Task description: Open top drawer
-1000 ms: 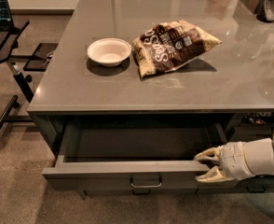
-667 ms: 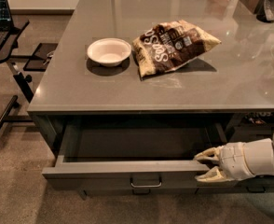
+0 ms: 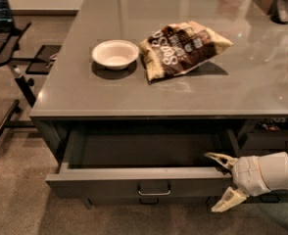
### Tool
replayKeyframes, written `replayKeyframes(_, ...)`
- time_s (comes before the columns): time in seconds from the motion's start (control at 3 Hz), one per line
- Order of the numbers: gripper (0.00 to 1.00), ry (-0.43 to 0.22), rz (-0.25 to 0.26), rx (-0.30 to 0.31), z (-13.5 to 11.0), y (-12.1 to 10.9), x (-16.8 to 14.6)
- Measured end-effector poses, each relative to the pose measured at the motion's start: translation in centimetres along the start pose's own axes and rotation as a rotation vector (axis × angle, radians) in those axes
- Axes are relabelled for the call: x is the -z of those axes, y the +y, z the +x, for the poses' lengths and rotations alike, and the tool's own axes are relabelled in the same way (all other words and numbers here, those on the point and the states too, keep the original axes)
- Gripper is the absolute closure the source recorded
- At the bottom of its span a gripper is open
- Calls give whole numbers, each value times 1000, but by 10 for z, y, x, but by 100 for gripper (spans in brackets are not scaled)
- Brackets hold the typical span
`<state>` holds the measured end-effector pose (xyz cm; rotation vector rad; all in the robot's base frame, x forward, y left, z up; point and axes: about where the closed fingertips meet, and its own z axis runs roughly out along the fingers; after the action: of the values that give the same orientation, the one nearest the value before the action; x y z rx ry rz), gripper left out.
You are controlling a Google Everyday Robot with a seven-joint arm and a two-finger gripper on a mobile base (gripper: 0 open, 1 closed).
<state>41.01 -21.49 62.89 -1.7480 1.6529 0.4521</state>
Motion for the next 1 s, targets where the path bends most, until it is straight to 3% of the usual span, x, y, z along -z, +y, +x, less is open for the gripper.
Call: replayKeyframes(1.0,85,-1,-7,3,-9,5,6)
